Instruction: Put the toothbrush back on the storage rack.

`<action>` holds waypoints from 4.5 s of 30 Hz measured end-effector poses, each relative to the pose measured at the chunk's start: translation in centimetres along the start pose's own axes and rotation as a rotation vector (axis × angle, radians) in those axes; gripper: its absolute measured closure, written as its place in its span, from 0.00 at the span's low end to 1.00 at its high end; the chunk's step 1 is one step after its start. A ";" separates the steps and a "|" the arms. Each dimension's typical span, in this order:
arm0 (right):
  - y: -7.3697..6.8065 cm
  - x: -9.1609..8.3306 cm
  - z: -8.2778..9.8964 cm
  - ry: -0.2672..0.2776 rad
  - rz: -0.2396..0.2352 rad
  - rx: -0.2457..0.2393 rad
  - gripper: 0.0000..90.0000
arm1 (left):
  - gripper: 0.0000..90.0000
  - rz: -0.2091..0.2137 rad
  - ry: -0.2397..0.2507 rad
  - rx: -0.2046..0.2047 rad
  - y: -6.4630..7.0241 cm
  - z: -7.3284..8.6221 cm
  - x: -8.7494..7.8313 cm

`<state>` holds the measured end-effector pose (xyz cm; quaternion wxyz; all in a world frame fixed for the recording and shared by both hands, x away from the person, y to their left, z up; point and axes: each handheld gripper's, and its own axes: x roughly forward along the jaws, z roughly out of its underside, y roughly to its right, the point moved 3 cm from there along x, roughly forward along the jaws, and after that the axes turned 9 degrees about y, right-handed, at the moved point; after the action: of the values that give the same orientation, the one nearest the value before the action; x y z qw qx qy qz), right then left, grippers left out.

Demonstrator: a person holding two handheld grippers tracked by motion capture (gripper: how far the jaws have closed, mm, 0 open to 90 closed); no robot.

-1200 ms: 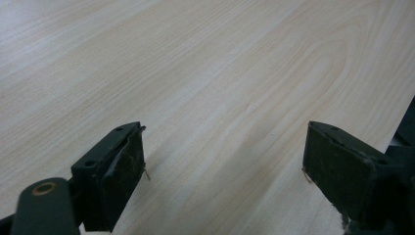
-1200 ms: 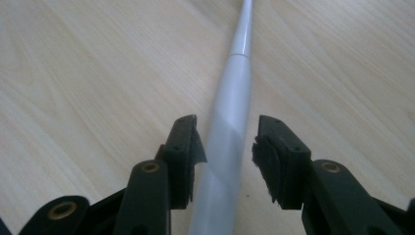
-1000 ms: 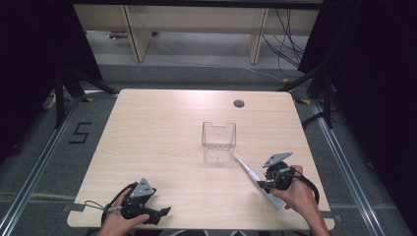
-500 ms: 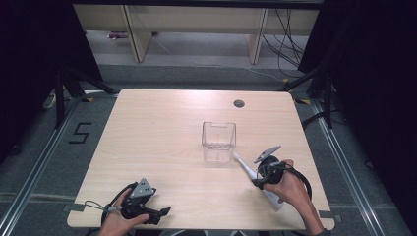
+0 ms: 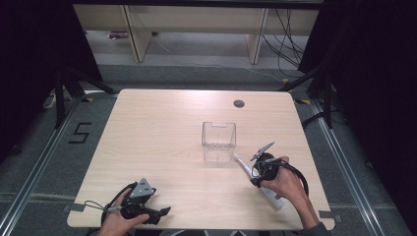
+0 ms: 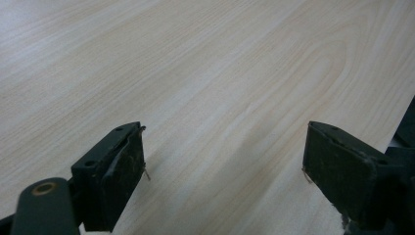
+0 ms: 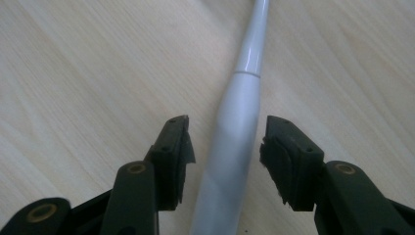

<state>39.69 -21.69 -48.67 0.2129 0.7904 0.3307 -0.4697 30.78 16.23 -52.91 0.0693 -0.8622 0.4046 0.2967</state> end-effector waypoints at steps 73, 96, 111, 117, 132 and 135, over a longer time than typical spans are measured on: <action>2.9 0.7 -1.0 -0.286 -0.045 0.090 0.74 | 0.17 0.005 -0.013 0.015 -0.1 -0.1 0.1; 6.4 -5.1 -1.4 0.235 0.029 0.170 0.74 | 0.17 0.003 -0.006 0.015 -0.1 -0.1 0.0; 6.1 -7.3 -4.1 0.472 -0.008 0.194 0.74 | 0.17 0.000 -0.007 0.008 -0.2 -0.1 0.0; 6.4 -7.5 -5.7 0.624 0.031 0.192 0.74 | 0.17 -0.003 -0.004 0.006 -0.1 -0.1 0.0; 5.0 -8.4 -8.4 0.762 0.014 0.190 0.74 | 0.17 0.003 0.005 -0.007 -0.1 -0.1 0.0; 4.8 -8.9 -9.3 0.786 0.020 0.169 0.74 | 0.17 0.003 0.005 -0.004 -0.1 -0.1 0.0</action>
<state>45.73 -21.83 -36.30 0.0092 0.9276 0.3397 -0.1550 30.90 16.23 -52.83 0.0662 -0.8624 0.4055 0.2956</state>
